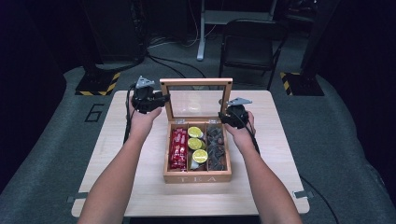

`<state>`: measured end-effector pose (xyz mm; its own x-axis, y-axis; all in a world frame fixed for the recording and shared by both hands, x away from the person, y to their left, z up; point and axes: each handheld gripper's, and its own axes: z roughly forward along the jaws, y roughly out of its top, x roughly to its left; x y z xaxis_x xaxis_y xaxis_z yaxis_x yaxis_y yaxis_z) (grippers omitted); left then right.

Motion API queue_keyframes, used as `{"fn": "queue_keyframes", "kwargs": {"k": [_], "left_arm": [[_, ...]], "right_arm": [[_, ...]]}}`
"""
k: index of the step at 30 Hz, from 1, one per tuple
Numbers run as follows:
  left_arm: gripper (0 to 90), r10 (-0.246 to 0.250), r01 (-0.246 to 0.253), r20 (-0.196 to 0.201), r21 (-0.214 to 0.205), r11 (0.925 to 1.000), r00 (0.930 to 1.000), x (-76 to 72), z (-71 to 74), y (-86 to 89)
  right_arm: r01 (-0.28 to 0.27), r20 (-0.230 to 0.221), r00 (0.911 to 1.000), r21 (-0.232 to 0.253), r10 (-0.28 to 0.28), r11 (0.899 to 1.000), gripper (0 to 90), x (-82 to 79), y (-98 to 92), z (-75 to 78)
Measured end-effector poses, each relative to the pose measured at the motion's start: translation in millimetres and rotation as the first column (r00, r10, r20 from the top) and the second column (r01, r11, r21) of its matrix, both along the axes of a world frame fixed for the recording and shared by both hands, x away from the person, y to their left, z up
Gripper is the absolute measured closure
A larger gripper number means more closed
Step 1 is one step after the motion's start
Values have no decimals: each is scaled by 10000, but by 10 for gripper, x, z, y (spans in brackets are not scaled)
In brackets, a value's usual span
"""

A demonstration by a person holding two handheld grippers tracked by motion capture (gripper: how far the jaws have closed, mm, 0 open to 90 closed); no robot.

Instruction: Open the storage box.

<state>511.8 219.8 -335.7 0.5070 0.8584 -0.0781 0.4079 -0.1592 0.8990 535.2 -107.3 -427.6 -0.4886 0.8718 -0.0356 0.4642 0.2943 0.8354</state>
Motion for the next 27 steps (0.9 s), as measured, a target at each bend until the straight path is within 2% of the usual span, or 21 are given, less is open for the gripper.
{"fn": "queue_keyframes", "kwargs": {"k": [3,10,27], "left_arm": [[639,29,-29,0,-37,10000,10000,11,-2,-1],[639,47,-47,-99,-28,10000,9999,32,8,-5],[638,82,-83,-105,-93,9999,9999,41,3,-3]], "right_arm": [[19,-125,9999,58,-18,10000,624,7,-8,-10],[-103,5,9999,-56,103,9999,639,11,-25,-17],[-93,35,10000,38,93,9999,642,20,-35,-27]]}}
